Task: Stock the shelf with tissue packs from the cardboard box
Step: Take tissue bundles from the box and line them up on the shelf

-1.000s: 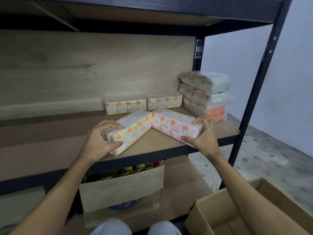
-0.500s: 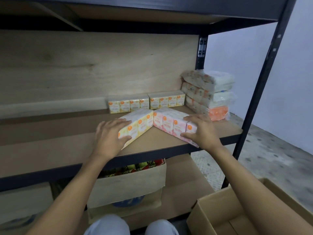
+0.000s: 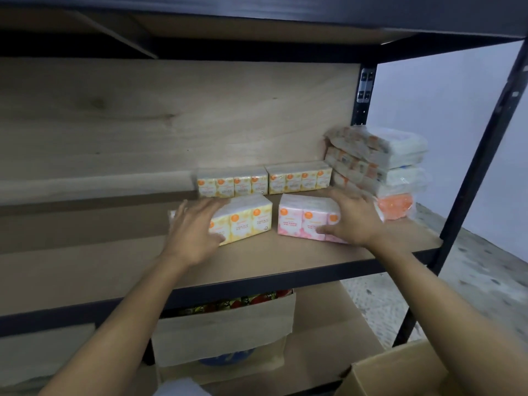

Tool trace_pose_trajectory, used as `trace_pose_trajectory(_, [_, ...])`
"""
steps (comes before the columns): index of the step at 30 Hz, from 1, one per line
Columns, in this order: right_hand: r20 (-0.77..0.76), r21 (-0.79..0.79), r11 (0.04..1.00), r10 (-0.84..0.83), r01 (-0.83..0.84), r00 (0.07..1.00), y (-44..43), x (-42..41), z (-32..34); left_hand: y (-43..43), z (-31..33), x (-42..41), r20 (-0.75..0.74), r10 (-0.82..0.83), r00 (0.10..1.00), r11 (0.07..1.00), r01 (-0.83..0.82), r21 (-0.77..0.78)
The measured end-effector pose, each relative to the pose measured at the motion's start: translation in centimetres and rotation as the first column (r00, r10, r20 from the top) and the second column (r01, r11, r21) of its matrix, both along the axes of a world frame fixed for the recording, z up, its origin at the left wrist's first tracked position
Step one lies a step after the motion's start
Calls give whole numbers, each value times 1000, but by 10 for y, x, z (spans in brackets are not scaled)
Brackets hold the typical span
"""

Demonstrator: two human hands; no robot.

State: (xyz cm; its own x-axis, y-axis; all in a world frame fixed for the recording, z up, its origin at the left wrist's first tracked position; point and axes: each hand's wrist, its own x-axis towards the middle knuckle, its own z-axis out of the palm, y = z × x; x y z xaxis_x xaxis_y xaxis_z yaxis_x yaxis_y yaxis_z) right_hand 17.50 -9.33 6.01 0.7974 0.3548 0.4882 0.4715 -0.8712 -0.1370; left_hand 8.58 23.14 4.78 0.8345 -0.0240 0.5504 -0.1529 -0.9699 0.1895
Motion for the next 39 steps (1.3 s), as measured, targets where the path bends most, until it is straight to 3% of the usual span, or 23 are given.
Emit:
trace_pose_trajectory(6, [121, -105, 981, -149, 162, 981, 24, 12, -27, -17, -12, 23, -20, 123, 992, 988, -121, 94])
trace_pose_trajectory(10, [126, -100, 992, -58, 71, 990, 17, 29, -28, -10, -21, 37, 77, 114, 991, 988, -121, 94])
trace_pose_trajectory(16, [89, -96, 995, 42, -33, 995, 11, 60, -29, 3, -21, 59, 94, 27, 995, 995, -35, 88])
trace_pose_trajectory(33, [62, 16, 992, 123, -124, 991, 19, 149, -36, 2, -18, 128, -27, 60, 998, 997, -58, 59])
trace_pose_trajectory(39, [83, 39, 990, 129, -133, 988, 26, 172, -37, 8, -21, 147, 22, 31, 999, 998, -32, 55])
